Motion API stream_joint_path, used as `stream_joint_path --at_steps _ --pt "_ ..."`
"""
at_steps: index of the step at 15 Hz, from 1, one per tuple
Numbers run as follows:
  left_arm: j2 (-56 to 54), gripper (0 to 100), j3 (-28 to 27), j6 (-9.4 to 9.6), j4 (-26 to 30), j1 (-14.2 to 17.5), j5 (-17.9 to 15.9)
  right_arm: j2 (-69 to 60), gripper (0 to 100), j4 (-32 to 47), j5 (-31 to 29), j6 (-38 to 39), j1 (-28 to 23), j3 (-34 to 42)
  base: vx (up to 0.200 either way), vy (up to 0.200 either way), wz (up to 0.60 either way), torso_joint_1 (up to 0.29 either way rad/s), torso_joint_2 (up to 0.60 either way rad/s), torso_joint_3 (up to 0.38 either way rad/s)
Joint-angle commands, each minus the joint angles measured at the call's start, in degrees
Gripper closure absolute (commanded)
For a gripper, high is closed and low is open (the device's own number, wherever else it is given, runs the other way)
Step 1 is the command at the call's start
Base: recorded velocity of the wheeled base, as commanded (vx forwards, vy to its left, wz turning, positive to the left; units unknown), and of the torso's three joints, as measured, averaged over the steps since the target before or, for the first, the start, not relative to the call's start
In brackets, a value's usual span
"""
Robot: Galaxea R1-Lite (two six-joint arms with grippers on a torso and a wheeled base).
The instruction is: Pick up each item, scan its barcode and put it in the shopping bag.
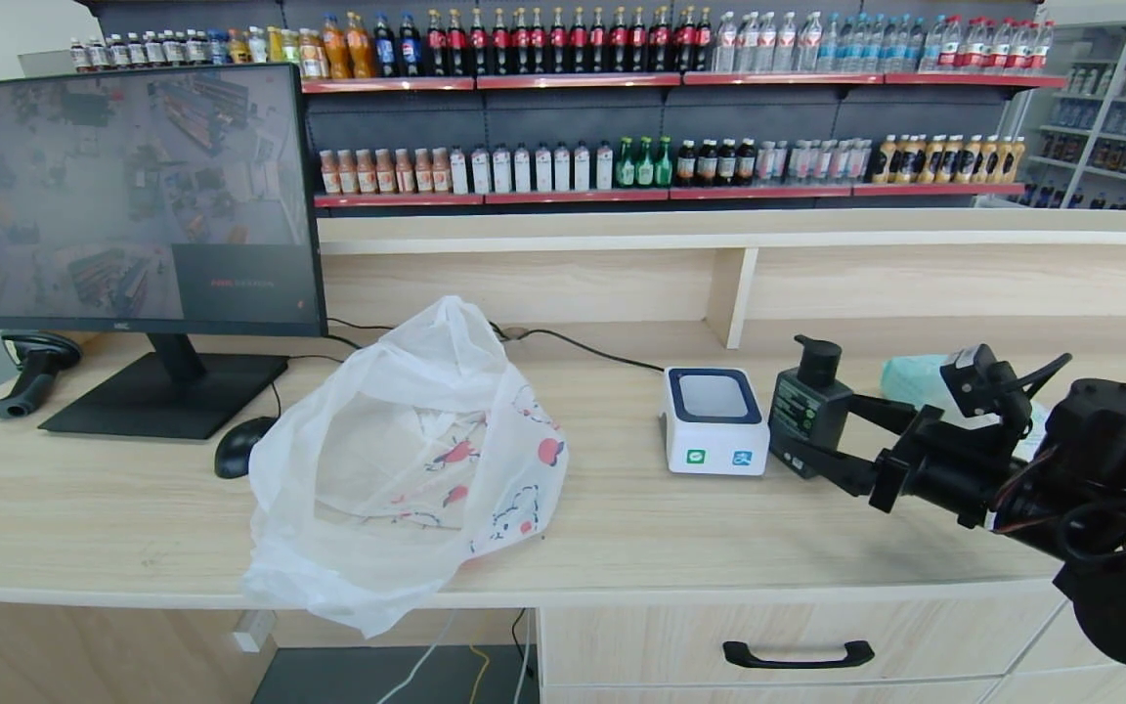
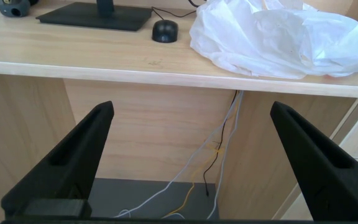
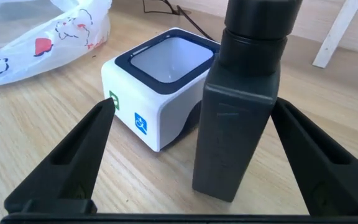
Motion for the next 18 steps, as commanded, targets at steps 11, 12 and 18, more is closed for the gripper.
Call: stream_joint_path --at_steps 11,12,18 --pt "0.0 0 0.0 0.06 0.0 0.0 0.0 4.7 0 0.3 -12.2 0.0 1.3 -5.5 0.000 0.000 0.00 0.000 0.00 0.000" --pt "0.0 0 0.0 0.06 0.0 0.0 0.0 5.3 0 0.2 -15.4 0.0 1.4 -5.5 0.000 0.000 0.00 0.000 0.00 0.000" --pt "0.0 0 0.0 -0.03 0.0 0.0 0.0 8.0 0 0.0 -26.3 3.8 5.5 -8.7 0.000 0.000 0.00 0.000 0.00 0.000"
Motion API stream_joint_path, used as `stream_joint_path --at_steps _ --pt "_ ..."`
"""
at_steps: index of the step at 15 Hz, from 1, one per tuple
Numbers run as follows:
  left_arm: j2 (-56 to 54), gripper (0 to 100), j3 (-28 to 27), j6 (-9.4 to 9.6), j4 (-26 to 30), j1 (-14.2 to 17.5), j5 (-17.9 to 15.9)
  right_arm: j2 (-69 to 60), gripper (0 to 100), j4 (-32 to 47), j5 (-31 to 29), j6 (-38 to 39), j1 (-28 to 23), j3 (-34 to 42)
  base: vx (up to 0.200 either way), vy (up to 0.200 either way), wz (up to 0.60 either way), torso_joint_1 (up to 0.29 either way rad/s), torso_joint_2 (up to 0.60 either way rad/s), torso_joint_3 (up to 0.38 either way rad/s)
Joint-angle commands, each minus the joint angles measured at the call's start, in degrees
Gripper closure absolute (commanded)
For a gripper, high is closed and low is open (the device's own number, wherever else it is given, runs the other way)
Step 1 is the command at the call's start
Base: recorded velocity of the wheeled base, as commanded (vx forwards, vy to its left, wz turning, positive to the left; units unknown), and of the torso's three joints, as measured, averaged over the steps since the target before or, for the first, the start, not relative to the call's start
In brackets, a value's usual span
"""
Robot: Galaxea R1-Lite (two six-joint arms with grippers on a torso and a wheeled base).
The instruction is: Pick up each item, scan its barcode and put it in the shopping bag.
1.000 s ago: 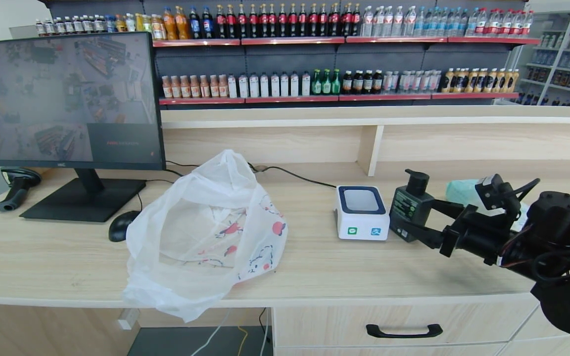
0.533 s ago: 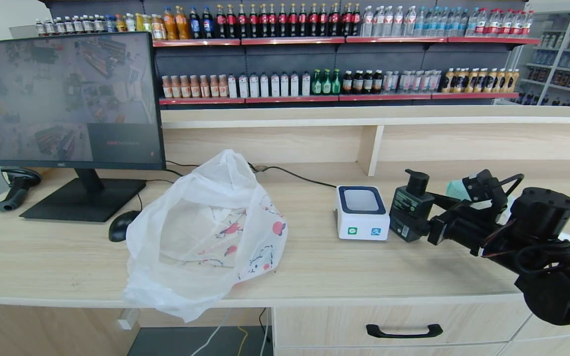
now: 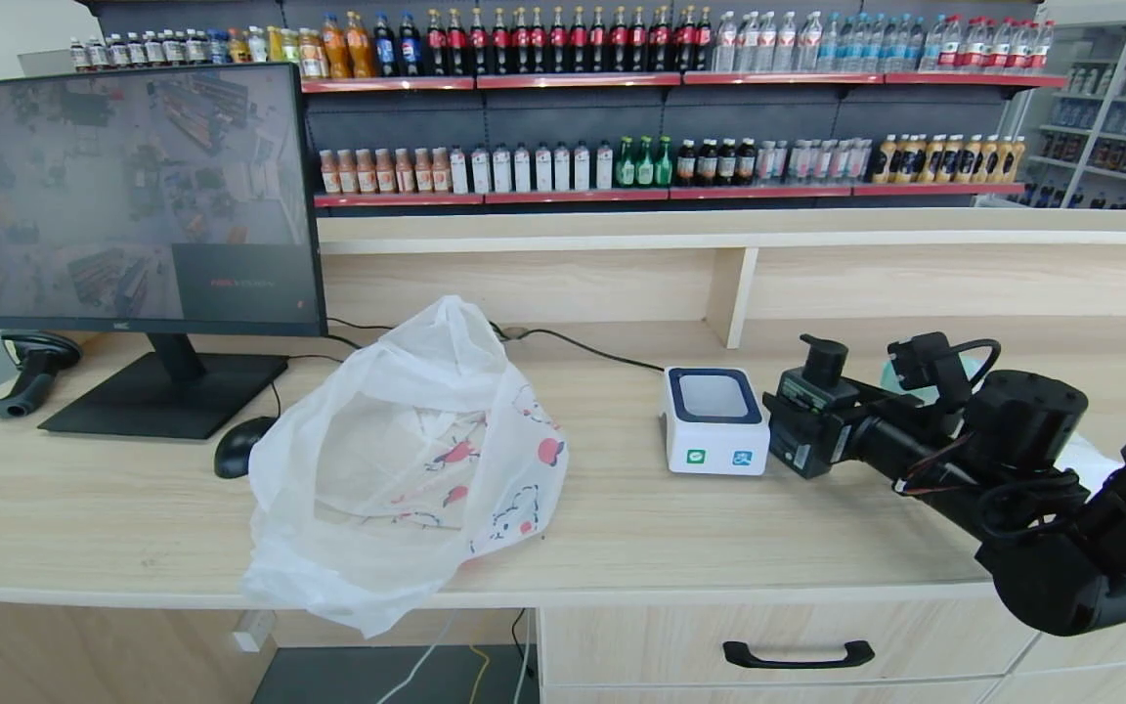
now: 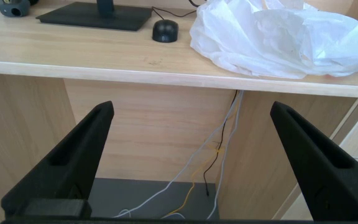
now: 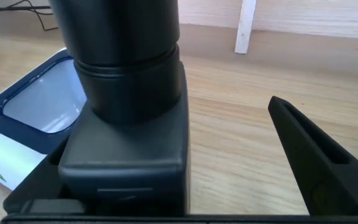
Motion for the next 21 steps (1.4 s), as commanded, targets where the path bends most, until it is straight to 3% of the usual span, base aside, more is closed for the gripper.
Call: stream_joint_path --at_steps 1,12,13,21 --pt "0.0 0 0.0 -0.04 0.0 0.0 0.0 1.0 0 -0.1 -0.1 1.8 0.3 -0.5 0.000 0.000 0.00 0.000 0.00 0.000" --pt "0.0 0 0.0 -0.04 0.0 0.0 0.0 0.4 0 -0.5 0.2 2.2 0.4 -0.1 0.000 0.000 0.00 0.000 0.00 0.000" --pt "0.0 0 0.0 -0.04 0.0 0.0 0.0 0.4 100 -0.5 0.2 2.3 0.5 -0.2 0.000 0.000 0.00 0.000 0.00 0.000" --pt "0.0 0 0.0 -0.04 0.0 0.0 0.1 -2.4 100 -1.6 0.3 4.8 0.5 3.1 0.000 0.000 0.00 0.000 0.00 0.000"
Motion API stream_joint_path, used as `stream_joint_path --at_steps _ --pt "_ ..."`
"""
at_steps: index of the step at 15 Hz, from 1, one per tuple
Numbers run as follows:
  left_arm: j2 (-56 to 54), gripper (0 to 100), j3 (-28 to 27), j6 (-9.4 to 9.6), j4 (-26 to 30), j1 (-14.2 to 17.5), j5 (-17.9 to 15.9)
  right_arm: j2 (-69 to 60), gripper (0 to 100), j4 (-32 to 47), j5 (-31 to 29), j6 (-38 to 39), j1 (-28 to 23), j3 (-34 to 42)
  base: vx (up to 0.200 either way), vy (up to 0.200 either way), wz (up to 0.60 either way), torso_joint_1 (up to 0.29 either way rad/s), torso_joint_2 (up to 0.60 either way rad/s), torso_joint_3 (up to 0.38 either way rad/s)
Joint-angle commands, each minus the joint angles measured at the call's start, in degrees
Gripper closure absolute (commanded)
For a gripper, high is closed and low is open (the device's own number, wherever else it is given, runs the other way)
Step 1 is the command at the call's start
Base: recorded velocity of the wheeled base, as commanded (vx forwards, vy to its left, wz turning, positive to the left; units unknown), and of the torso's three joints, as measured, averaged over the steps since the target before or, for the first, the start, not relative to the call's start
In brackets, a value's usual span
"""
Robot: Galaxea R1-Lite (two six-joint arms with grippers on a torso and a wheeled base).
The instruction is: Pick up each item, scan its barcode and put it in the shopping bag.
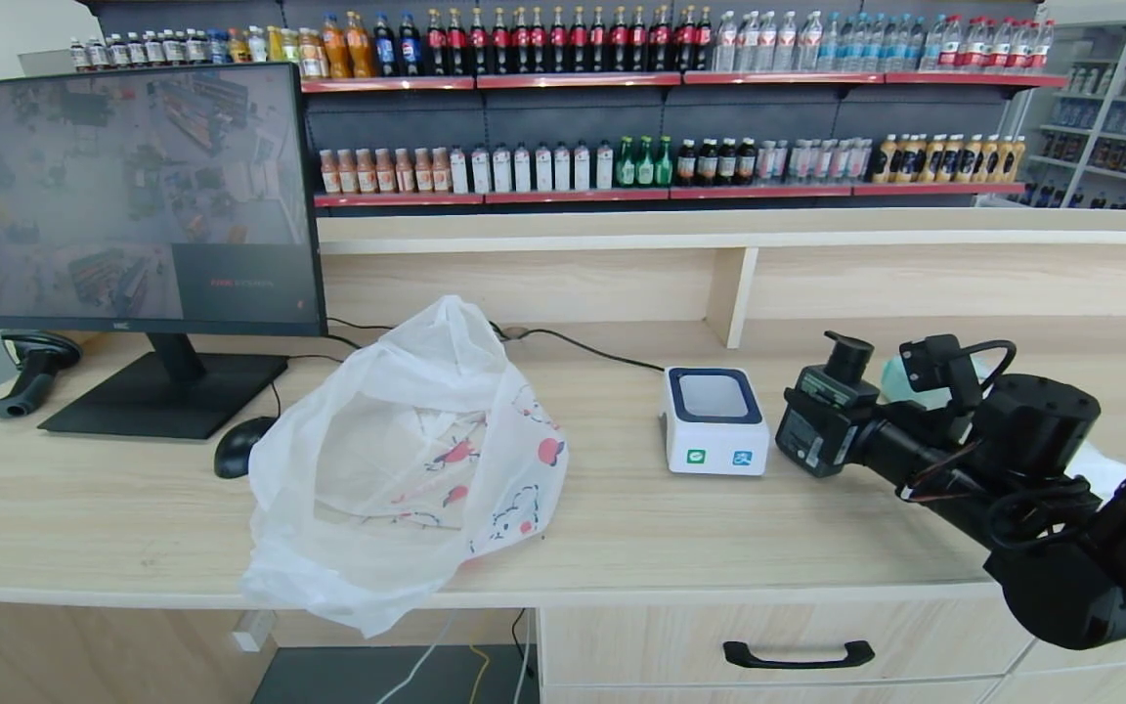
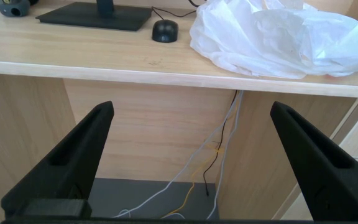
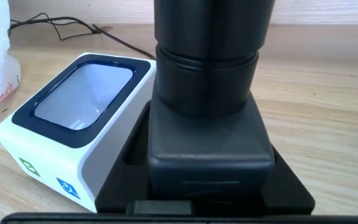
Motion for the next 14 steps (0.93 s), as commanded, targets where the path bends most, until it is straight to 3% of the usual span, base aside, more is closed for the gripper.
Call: stream_joint_path --at_steps 1,9,14 --pt "0.0 0 0.0 -0.03 0.0 0.0 0.0 -0.7 100 -0.1 0.1 0.0 0.0 1.2 0.000 0.000 0.00 0.000 0.00 0.000" --pt "0.0 0 0.0 -0.03 0.0 0.0 0.0 -10.0 100 -0.1 2.4 0.0 3.1 1.7 0.000 0.000 0.00 0.000 0.00 0.000" --pt "0.0 0 0.0 -0.03 0.0 0.0 0.1 -26.8 100 1.8 2.5 -0.4 9.4 11.0 0.000 0.000 0.00 0.000 0.00 0.000"
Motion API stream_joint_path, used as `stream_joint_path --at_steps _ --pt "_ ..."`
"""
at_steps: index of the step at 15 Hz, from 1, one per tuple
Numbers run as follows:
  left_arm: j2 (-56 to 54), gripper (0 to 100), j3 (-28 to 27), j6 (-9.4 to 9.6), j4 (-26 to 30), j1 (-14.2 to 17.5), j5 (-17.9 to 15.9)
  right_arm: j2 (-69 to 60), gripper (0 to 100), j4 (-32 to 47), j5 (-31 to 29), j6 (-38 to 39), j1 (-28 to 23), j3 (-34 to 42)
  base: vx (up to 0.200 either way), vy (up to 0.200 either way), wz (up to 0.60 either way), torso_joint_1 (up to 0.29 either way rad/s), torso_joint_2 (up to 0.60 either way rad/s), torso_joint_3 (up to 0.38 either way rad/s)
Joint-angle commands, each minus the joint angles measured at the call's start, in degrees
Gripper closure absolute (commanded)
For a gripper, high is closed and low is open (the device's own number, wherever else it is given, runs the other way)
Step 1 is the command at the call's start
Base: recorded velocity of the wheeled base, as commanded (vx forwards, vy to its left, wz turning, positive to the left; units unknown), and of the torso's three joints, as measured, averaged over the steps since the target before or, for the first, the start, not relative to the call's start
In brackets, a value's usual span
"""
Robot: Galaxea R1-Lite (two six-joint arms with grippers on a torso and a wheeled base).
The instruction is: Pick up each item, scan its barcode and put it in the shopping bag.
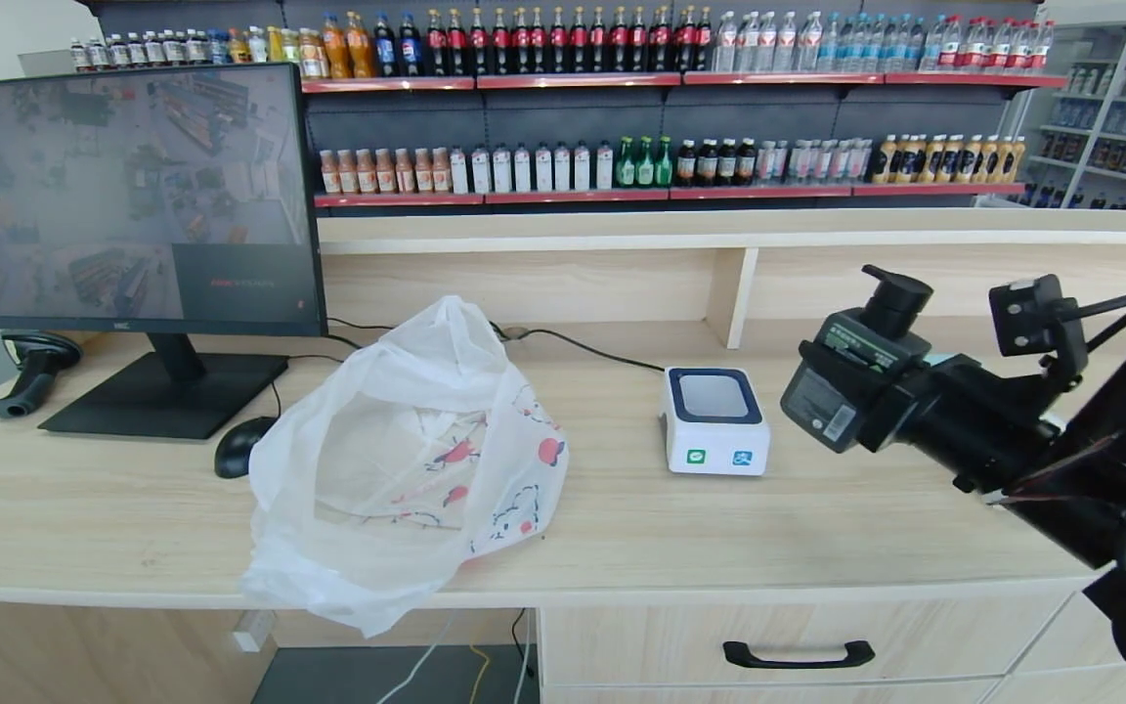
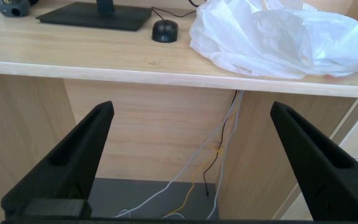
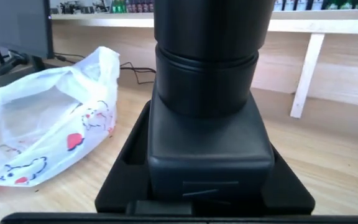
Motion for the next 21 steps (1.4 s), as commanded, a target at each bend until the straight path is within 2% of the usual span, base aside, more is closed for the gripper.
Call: stream_joint_path --at_steps 1,3,5,7,9,12,15,18,19,21 --pt "0.0 0 0.0 -0.03 0.0 0.0 0.0 -11.1 100 1.3 -0.1 -0.3 3.7 6.2 0.000 0.000 0.00 0.000 0.00 0.000" --pt "0.0 0 0.0 0.06 0.0 0.0 0.1 -18.7 100 3.0 -0.2 -1.9 8.3 13.2 0.000 0.000 0.00 0.000 0.00 0.000" --pt "0.0 0 0.0 0.06 0.0 0.0 0.1 -23.9 100 3.0 -0.1 -1.9 11.0 23.3 0.000 0.000 0.00 0.000 0.00 0.000" --pt "0.0 0 0.0 -0.03 0.0 0.0 0.0 -25.7 100 3.0 0.0 -1.8 11.6 24.9 0.000 0.000 0.00 0.000 0.00 0.000" --pt "0.0 0 0.0 0.06 0.0 0.0 0.0 -24.2 100 3.0 0.2 -1.3 12.4 22.3 0.000 0.000 0.00 0.000 0.00 0.000" --pt "0.0 0 0.0 0.06 0.0 0.0 0.0 -19.3 100 3.0 0.2 3.2 18.2 16.7 0.000 0.000 0.00 0.000 0.00 0.000" --pt "0.0 0 0.0 -0.03 0.0 0.0 0.0 -13.4 100 2.7 0.2 12.6 23.3 7.4 0.000 0.000 0.00 0.000 0.00 0.000" --pt "0.0 0 0.0 -0.03 0.0 0.0 0.0 -11.1 100 2.8 0.3 25.5 31.2 -2.1 0.000 0.000 0.00 0.000 0.00 0.000" --pt "0.0 0 0.0 -0.03 0.0 0.0 0.0 -10.4 100 2.8 1.0 27.7 32.2 -4.4 0.000 0.000 0.00 0.000 0.00 0.000" --pt "0.0 0 0.0 0.06 0.0 0.0 0.0 -8.8 100 2.6 6.0 29.2 32.4 -7.1 0.000 0.000 0.00 0.000 0.00 0.000"
